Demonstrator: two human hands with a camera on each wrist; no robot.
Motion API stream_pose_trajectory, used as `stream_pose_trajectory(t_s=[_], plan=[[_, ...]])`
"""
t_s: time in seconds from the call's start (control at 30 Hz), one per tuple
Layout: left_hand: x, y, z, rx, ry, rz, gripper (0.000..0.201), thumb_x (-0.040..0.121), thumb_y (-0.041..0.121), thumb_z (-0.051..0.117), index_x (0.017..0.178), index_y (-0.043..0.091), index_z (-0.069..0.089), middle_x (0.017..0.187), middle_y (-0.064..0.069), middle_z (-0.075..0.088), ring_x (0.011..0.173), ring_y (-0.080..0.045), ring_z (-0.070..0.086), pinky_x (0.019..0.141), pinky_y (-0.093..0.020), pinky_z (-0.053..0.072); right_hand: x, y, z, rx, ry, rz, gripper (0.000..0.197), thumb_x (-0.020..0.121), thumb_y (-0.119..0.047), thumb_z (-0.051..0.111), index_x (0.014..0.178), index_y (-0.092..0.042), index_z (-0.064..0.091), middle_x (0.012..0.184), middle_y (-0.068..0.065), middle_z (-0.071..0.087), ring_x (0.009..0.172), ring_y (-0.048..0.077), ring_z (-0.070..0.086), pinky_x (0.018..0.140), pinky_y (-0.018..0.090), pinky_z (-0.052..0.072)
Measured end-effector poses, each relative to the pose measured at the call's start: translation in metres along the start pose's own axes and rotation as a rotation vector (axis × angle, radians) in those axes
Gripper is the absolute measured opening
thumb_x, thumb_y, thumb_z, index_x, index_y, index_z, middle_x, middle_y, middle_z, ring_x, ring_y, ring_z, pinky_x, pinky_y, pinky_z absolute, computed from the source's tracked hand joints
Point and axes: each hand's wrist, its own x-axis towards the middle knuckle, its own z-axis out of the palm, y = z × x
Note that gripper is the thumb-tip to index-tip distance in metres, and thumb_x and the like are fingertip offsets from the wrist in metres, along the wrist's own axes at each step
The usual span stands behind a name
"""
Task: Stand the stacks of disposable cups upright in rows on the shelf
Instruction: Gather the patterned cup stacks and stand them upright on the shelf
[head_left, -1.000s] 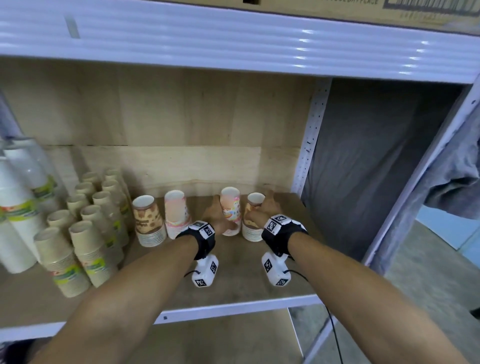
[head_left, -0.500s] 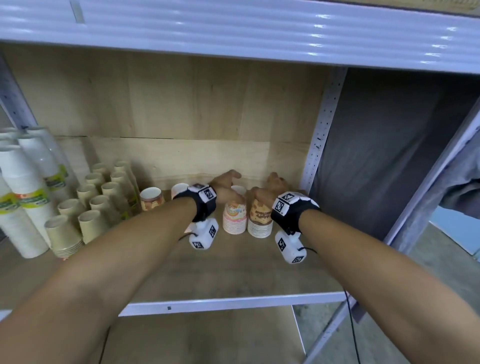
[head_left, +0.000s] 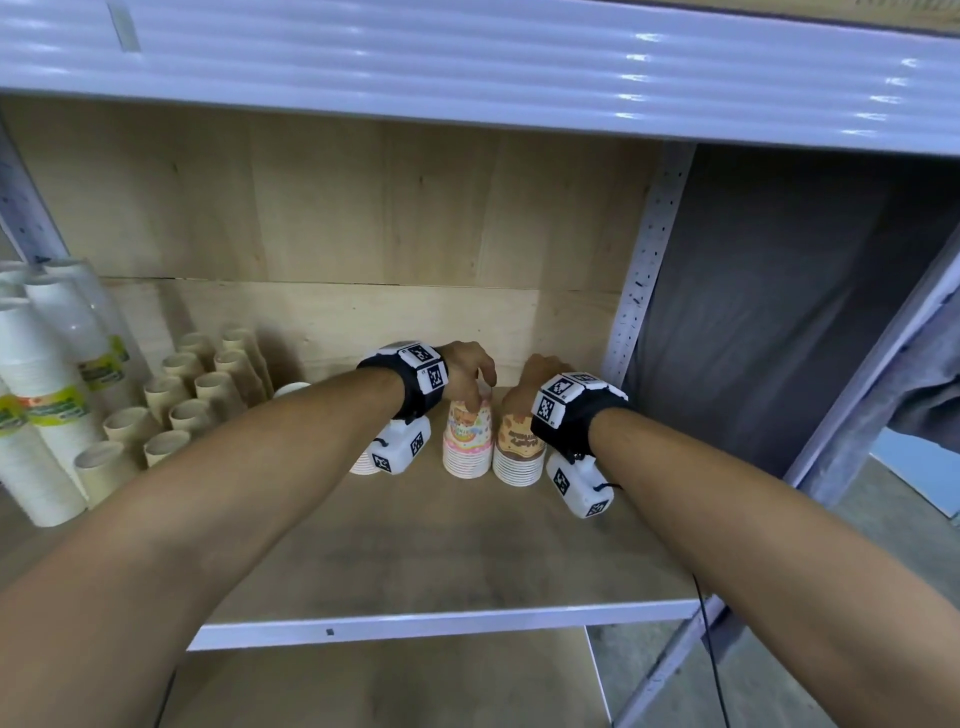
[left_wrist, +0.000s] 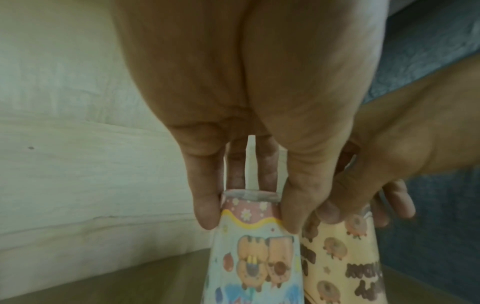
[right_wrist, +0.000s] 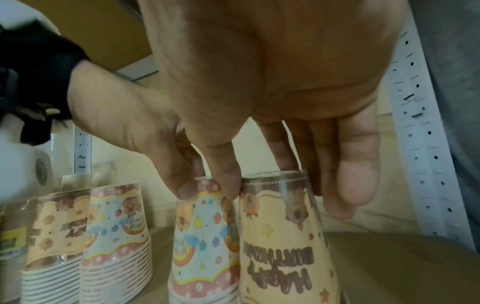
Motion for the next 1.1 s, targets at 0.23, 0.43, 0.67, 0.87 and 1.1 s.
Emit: stream_pose_trajectory(t_s=[0.23,0.43,0.67,0.87,1.1], plan=[[0.012,-0.003,-0.014,-0.081,0.103,-0.030,0.053,0.076,0.021,0.080,0.126,0.017,0.063,0.127,-0.004,0.052,0.112,-0.024,0.055,0.079,-0.025,0.046,0.025,0.007,-0.012,0.110,-0.004,-0.005,0.047,0.078,-0.031,0.073,0.116,-0.005,0.063,0.120,0.015,0.062,0.111,0.033,0.061,0.081,0.032,0.048],[0.033,-0.008,-0.032,-0.095,0.176,-0.098,0.055,0.076,0.024,0.079,0.127,0.020,0.060,0.129,-0.006,0.053,0.112,-0.026,0.057,0.078,-0.027,0.046,0.061,0.009,-0.023,0.117,0.038,0.008,0.043,0.081,-0.030,0.070,0.116,-0.005,0.063,0.120,0.016,0.062,0.110,0.033,0.060,0.078,0.029,0.044],[0.066,-0.012,-0.040,-0.153,0.236,-0.125,0.054,0.079,0.021,0.077,0.130,0.018,0.058,0.133,-0.004,0.051,0.117,-0.025,0.055,0.077,-0.026,0.044,0.105,0.012,-0.024,0.130,0.054,0.038,0.043,0.085,-0.028,0.069,0.119,-0.003,0.061,0.124,0.018,0.060,0.114,0.033,0.058,0.080,0.028,0.043],[0.092,-0.018,-0.034,-0.164,0.201,-0.148,0.030,0.071,0.024,0.076,0.097,0.014,0.066,0.105,-0.009,0.063,0.094,-0.029,0.063,0.054,-0.025,0.043,0.132,0.014,-0.013,0.131,0.039,0.028,0.049,0.084,-0.027,0.071,0.125,-0.005,0.057,0.130,0.018,0.055,0.119,0.033,0.055,0.090,0.032,0.046],[0.110,-0.029,-0.015,-0.186,0.192,-0.186,0.016,0.078,0.028,0.061,0.080,0.014,0.053,0.090,-0.011,0.057,0.082,-0.030,0.059,0.048,-0.019,0.031,0.142,0.015,-0.007,0.169,0.009,0.050,0.045,0.084,-0.029,0.071,0.121,-0.006,0.061,0.126,0.016,0.060,0.115,0.030,0.058,0.084,0.027,0.045]])
